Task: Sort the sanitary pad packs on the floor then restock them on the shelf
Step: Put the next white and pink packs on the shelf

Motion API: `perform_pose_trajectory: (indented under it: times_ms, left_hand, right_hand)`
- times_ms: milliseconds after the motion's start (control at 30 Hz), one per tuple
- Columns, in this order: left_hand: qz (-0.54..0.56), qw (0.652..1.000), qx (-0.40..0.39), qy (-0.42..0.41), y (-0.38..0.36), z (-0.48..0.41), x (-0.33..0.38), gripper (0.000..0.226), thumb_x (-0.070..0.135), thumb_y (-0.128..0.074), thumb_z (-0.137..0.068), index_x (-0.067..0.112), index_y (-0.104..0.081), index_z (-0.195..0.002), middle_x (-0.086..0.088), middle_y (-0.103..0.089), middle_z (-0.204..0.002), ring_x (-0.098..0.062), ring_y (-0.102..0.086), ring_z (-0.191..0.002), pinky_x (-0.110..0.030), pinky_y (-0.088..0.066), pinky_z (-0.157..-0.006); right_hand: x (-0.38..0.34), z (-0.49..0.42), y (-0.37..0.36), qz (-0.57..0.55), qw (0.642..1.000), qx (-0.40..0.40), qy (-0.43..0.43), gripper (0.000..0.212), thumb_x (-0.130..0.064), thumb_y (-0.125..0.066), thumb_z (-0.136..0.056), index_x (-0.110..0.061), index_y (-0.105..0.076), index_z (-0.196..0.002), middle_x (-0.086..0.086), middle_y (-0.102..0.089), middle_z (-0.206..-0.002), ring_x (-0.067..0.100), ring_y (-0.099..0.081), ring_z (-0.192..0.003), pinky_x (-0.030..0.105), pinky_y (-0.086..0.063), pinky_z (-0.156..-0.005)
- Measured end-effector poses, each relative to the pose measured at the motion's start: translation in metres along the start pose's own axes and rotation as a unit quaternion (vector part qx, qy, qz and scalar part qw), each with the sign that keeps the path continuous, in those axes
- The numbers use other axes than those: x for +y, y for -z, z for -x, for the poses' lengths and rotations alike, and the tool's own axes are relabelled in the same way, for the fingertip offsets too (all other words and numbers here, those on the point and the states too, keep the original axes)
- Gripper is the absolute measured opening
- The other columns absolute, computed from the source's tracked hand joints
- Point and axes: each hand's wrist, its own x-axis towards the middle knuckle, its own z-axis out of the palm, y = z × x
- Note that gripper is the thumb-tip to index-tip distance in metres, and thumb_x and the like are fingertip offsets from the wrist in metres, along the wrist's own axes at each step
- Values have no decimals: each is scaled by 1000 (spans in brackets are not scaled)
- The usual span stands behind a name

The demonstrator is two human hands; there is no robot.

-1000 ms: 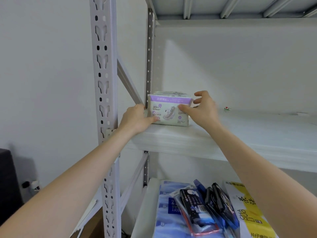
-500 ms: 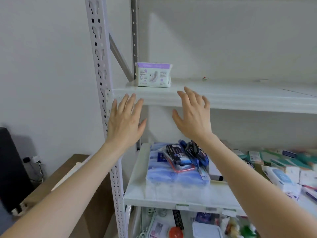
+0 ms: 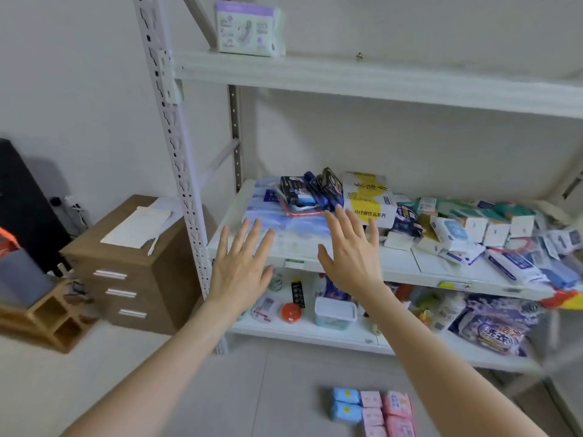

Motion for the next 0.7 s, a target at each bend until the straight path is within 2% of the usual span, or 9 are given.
perform_pose_trajectory:
  times_ms: [267,467,600,700]
  left_hand:
    - [37,992,-116,-9,-26,118,112,69,34,-76,-76,12,-54,-137,-16,-46,-146,-34,-40,-138,-59,-30,-111]
    - [46,977,-204,-32,-46,195,172,70,37,-74,-76,15,-52,-139,-16,-44,-148,-32,-38,-139,-58,-29,-112]
    - [61,968,-240,-49,-59,249,204,72,36,-84,-62,14,-63,-127,-15,-57,-136,-32,-53,-127,-59,-39,-102]
    - [65,959,-270,-57,-70,288,223,72,37,-85,-61,14,-64,-126,-14,-58,-135,-31,-54,-126,-59,-40,-102]
  right_hand:
    - [50,166,-45,-14,992,-113,-47,67,-44,-43,-95,-18,-21,-152,6,-17,-161,23,-12,-149,56,-2,-117]
    - [69,286,-80,-11,974,-201,-107,65,-47,-37,-96,-20,-18,-152,4,-12,-162,22,-8,-149,53,0,-117]
    - [70,354,-98,-12,965,-227,-127,64,-45,-43,-95,-18,-24,-150,4,-22,-159,21,-15,-148,53,-3,-117]
    - [70,395,-112,-13,958,-251,-139,68,-43,-43,-94,-16,-22,-152,3,-23,-159,20,-16,-148,52,-3,-117]
